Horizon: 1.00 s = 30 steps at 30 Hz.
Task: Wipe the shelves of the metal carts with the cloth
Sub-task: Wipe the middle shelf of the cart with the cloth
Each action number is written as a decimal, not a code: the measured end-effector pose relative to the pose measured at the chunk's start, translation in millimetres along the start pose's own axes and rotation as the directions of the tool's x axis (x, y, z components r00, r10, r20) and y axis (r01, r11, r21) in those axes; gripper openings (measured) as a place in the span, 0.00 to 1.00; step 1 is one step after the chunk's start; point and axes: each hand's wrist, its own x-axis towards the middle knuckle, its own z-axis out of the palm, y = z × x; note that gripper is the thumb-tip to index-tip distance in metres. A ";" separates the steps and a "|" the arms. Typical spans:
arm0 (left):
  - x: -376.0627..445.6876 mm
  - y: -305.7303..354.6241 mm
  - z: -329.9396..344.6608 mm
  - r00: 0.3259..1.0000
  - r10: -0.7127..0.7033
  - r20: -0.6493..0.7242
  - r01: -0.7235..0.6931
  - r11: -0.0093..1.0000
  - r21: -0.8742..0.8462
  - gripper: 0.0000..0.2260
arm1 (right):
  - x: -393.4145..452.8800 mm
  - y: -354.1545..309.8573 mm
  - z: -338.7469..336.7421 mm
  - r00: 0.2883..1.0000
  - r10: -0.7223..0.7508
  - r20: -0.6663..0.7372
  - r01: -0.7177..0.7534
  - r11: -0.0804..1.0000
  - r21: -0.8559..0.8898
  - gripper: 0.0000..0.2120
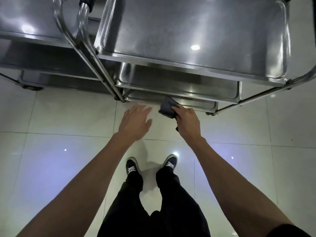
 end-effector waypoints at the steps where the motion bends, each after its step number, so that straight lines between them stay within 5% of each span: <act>1: 0.4 -10.1 4.6 1.000 0.004 0.014 -0.004 1.000 0.003 0.24 | -2.2 -4.4 6.9 0.999 0.035 0.001 -0.035 0.999 0.038 0.19; 14: 54.5 -122.4 91.6 0.995 0.049 0.089 -0.049 0.999 -0.003 0.24 | 10.1 9.4 127.8 0.960 0.267 0.089 -0.281 0.928 0.243 0.17; 24: 182.9 -150.9 153.8 0.989 0.122 -0.085 -0.120 0.992 0.030 0.23 | 118.9 46.9 206.1 0.970 0.200 -0.140 -0.135 0.917 0.375 0.16; 30: 254.0 -170.5 164.6 0.974 0.135 -0.179 -0.124 0.990 0.071 0.24 | 198.4 57.2 209.7 0.945 0.111 -0.309 -0.044 0.976 0.215 0.14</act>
